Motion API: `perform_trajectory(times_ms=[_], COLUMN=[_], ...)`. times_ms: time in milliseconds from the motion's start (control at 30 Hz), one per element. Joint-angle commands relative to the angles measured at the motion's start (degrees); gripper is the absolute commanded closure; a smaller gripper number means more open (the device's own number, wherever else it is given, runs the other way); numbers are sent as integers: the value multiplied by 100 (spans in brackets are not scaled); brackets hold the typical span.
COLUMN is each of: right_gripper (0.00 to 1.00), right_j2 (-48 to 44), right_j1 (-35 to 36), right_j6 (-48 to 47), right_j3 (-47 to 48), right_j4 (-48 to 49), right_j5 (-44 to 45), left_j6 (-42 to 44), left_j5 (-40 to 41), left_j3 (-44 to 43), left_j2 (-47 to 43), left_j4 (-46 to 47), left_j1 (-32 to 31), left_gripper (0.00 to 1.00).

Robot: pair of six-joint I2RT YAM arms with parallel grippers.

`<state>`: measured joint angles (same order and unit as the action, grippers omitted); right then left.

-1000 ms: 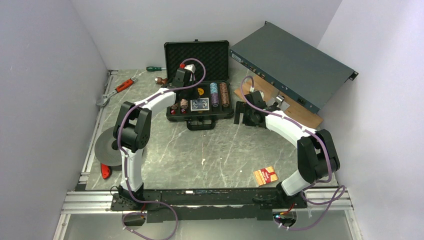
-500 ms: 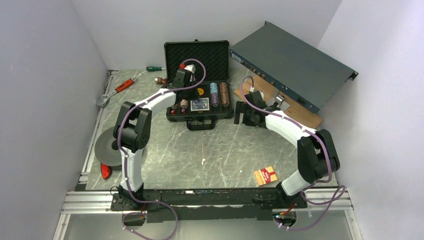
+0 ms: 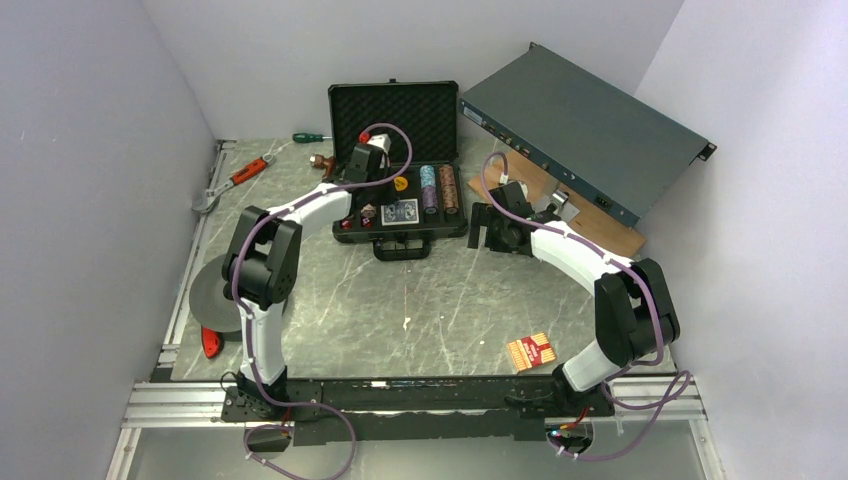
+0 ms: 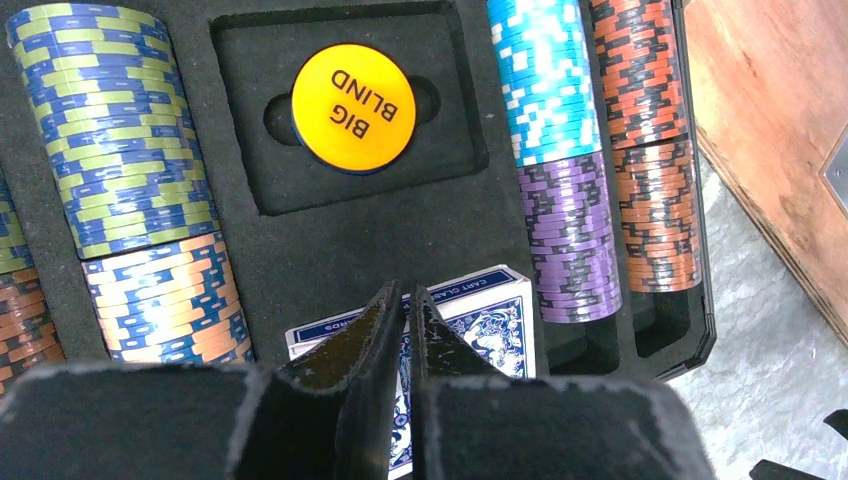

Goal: Pack up texas hold em set

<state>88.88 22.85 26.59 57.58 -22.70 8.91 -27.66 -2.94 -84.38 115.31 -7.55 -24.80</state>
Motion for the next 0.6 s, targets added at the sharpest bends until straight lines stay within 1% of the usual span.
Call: perform_trajectory(times_ms=[0, 200, 567], right_gripper=[0, 0, 0], right_j2=[-178, -191, -197], right_j1=[-26, -27, -26], right_j6=[-64, -66, -66], right_j3=[189, 184, 183], right_j4=[73, 64, 64], right_j5=[57, 76, 76], left_j6=[170, 254, 251], left_j5=[-5, 18, 146], left_j3=[144, 125, 536], left_j2=[-178, -166, -183], left_j4=[-566, -615, -546], left_j1=[-111, -163, -287], left_gripper=[86, 86, 88])
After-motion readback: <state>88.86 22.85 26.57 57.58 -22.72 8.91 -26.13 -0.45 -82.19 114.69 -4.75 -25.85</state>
